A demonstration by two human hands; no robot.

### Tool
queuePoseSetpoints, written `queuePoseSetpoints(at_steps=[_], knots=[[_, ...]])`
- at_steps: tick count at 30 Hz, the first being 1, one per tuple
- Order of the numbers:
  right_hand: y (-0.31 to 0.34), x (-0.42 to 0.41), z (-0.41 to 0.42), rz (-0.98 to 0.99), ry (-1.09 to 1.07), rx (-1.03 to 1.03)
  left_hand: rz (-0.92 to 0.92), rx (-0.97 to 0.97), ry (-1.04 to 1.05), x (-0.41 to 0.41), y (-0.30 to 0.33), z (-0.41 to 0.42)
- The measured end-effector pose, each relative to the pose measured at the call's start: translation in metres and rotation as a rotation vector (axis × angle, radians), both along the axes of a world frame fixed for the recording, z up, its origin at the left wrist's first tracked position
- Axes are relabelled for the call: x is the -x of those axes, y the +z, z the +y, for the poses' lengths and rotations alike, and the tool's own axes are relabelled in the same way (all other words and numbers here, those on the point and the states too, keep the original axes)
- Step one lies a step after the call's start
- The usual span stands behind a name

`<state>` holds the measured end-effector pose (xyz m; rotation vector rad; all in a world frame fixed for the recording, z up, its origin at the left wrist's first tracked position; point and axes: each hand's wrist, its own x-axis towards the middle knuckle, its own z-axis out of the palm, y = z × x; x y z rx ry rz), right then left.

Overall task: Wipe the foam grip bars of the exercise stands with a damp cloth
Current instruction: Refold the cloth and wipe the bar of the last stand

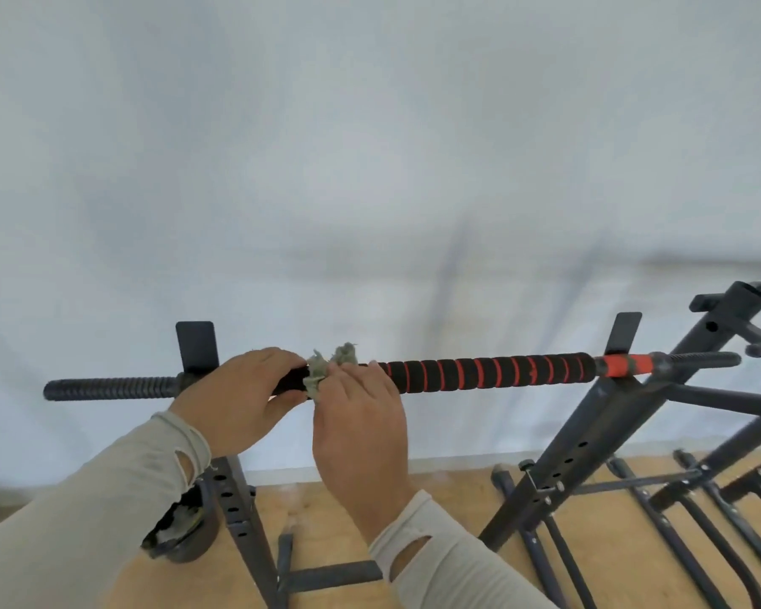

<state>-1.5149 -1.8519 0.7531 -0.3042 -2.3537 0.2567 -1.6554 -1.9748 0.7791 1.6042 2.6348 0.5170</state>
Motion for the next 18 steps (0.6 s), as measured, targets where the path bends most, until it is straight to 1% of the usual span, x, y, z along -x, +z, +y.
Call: queuePoseSetpoints(at_steps=[3, 4, 7, 8, 10, 13, 18], knots=[[0.008, -0.011, 0.018, -0.026, 0.078, 0.087, 0.068, 0.022, 0.018, -0.007, 0.004, 0.0], [0.013, -0.017, 0.024, -0.04, 0.089, 0.168, 0.11, 0.024, 0.037, -0.011, 0.004, 0.0], [0.033, -0.033, 0.035, -0.095, 0.113, 0.51, 0.238, -0.002, 0.11, -0.027, -0.001, -0.009], [0.038, -0.035, 0.037, -0.108, 0.138, 0.619, 0.264, -0.012, 0.134, -0.034, -0.003, -0.014], [0.045, -0.038, 0.036, -0.104, 0.19, 0.766, 0.276, -0.029, 0.157, -0.053, -0.007, -0.027], [0.045, -0.036, 0.029, -0.112, 0.248, 0.837, 0.27, -0.035, 0.168, -0.081, -0.006, -0.043], [0.04, -0.032, 0.007, -0.109, 0.379, 0.896, 0.19, -0.056, 0.296, -0.104, -0.003, -0.082]])
